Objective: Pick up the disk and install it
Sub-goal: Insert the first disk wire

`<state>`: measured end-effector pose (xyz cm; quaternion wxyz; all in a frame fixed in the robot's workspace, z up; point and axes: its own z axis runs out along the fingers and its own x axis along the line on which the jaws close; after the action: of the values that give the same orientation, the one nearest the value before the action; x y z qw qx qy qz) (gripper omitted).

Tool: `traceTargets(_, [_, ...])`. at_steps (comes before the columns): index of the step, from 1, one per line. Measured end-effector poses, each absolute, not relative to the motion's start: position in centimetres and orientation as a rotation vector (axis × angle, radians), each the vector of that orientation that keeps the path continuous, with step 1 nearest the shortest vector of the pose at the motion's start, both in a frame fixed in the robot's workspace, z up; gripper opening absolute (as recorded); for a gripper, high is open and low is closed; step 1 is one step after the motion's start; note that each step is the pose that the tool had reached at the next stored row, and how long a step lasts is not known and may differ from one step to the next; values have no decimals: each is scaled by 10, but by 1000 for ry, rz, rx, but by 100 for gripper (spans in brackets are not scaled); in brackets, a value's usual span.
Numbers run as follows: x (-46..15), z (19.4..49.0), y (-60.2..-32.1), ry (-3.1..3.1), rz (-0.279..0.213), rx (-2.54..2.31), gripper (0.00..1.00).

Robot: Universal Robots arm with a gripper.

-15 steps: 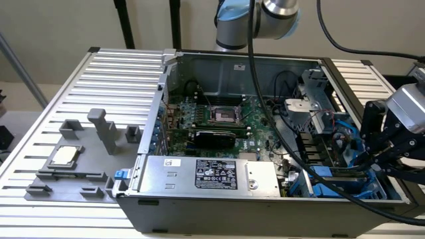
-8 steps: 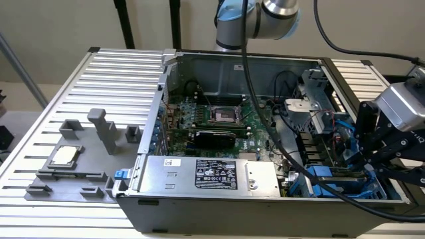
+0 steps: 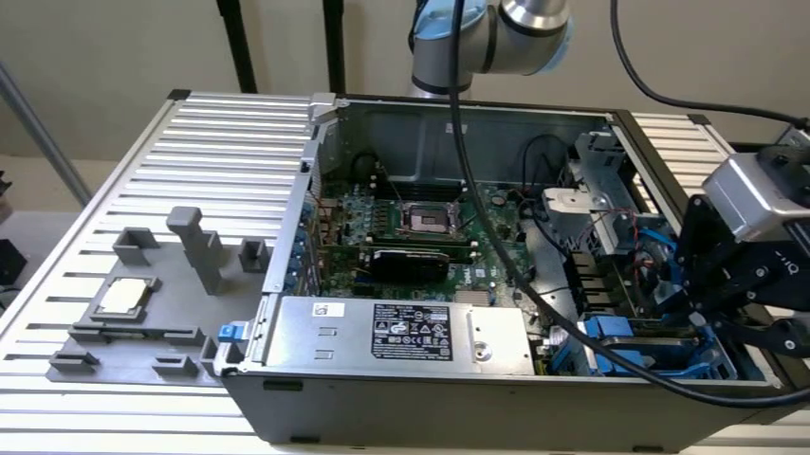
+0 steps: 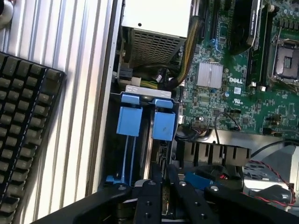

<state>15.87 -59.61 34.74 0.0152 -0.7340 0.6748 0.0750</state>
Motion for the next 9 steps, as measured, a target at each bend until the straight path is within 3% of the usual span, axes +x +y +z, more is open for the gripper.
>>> traceTargets(9, [159,341,-596,2228,238,-2166,16])
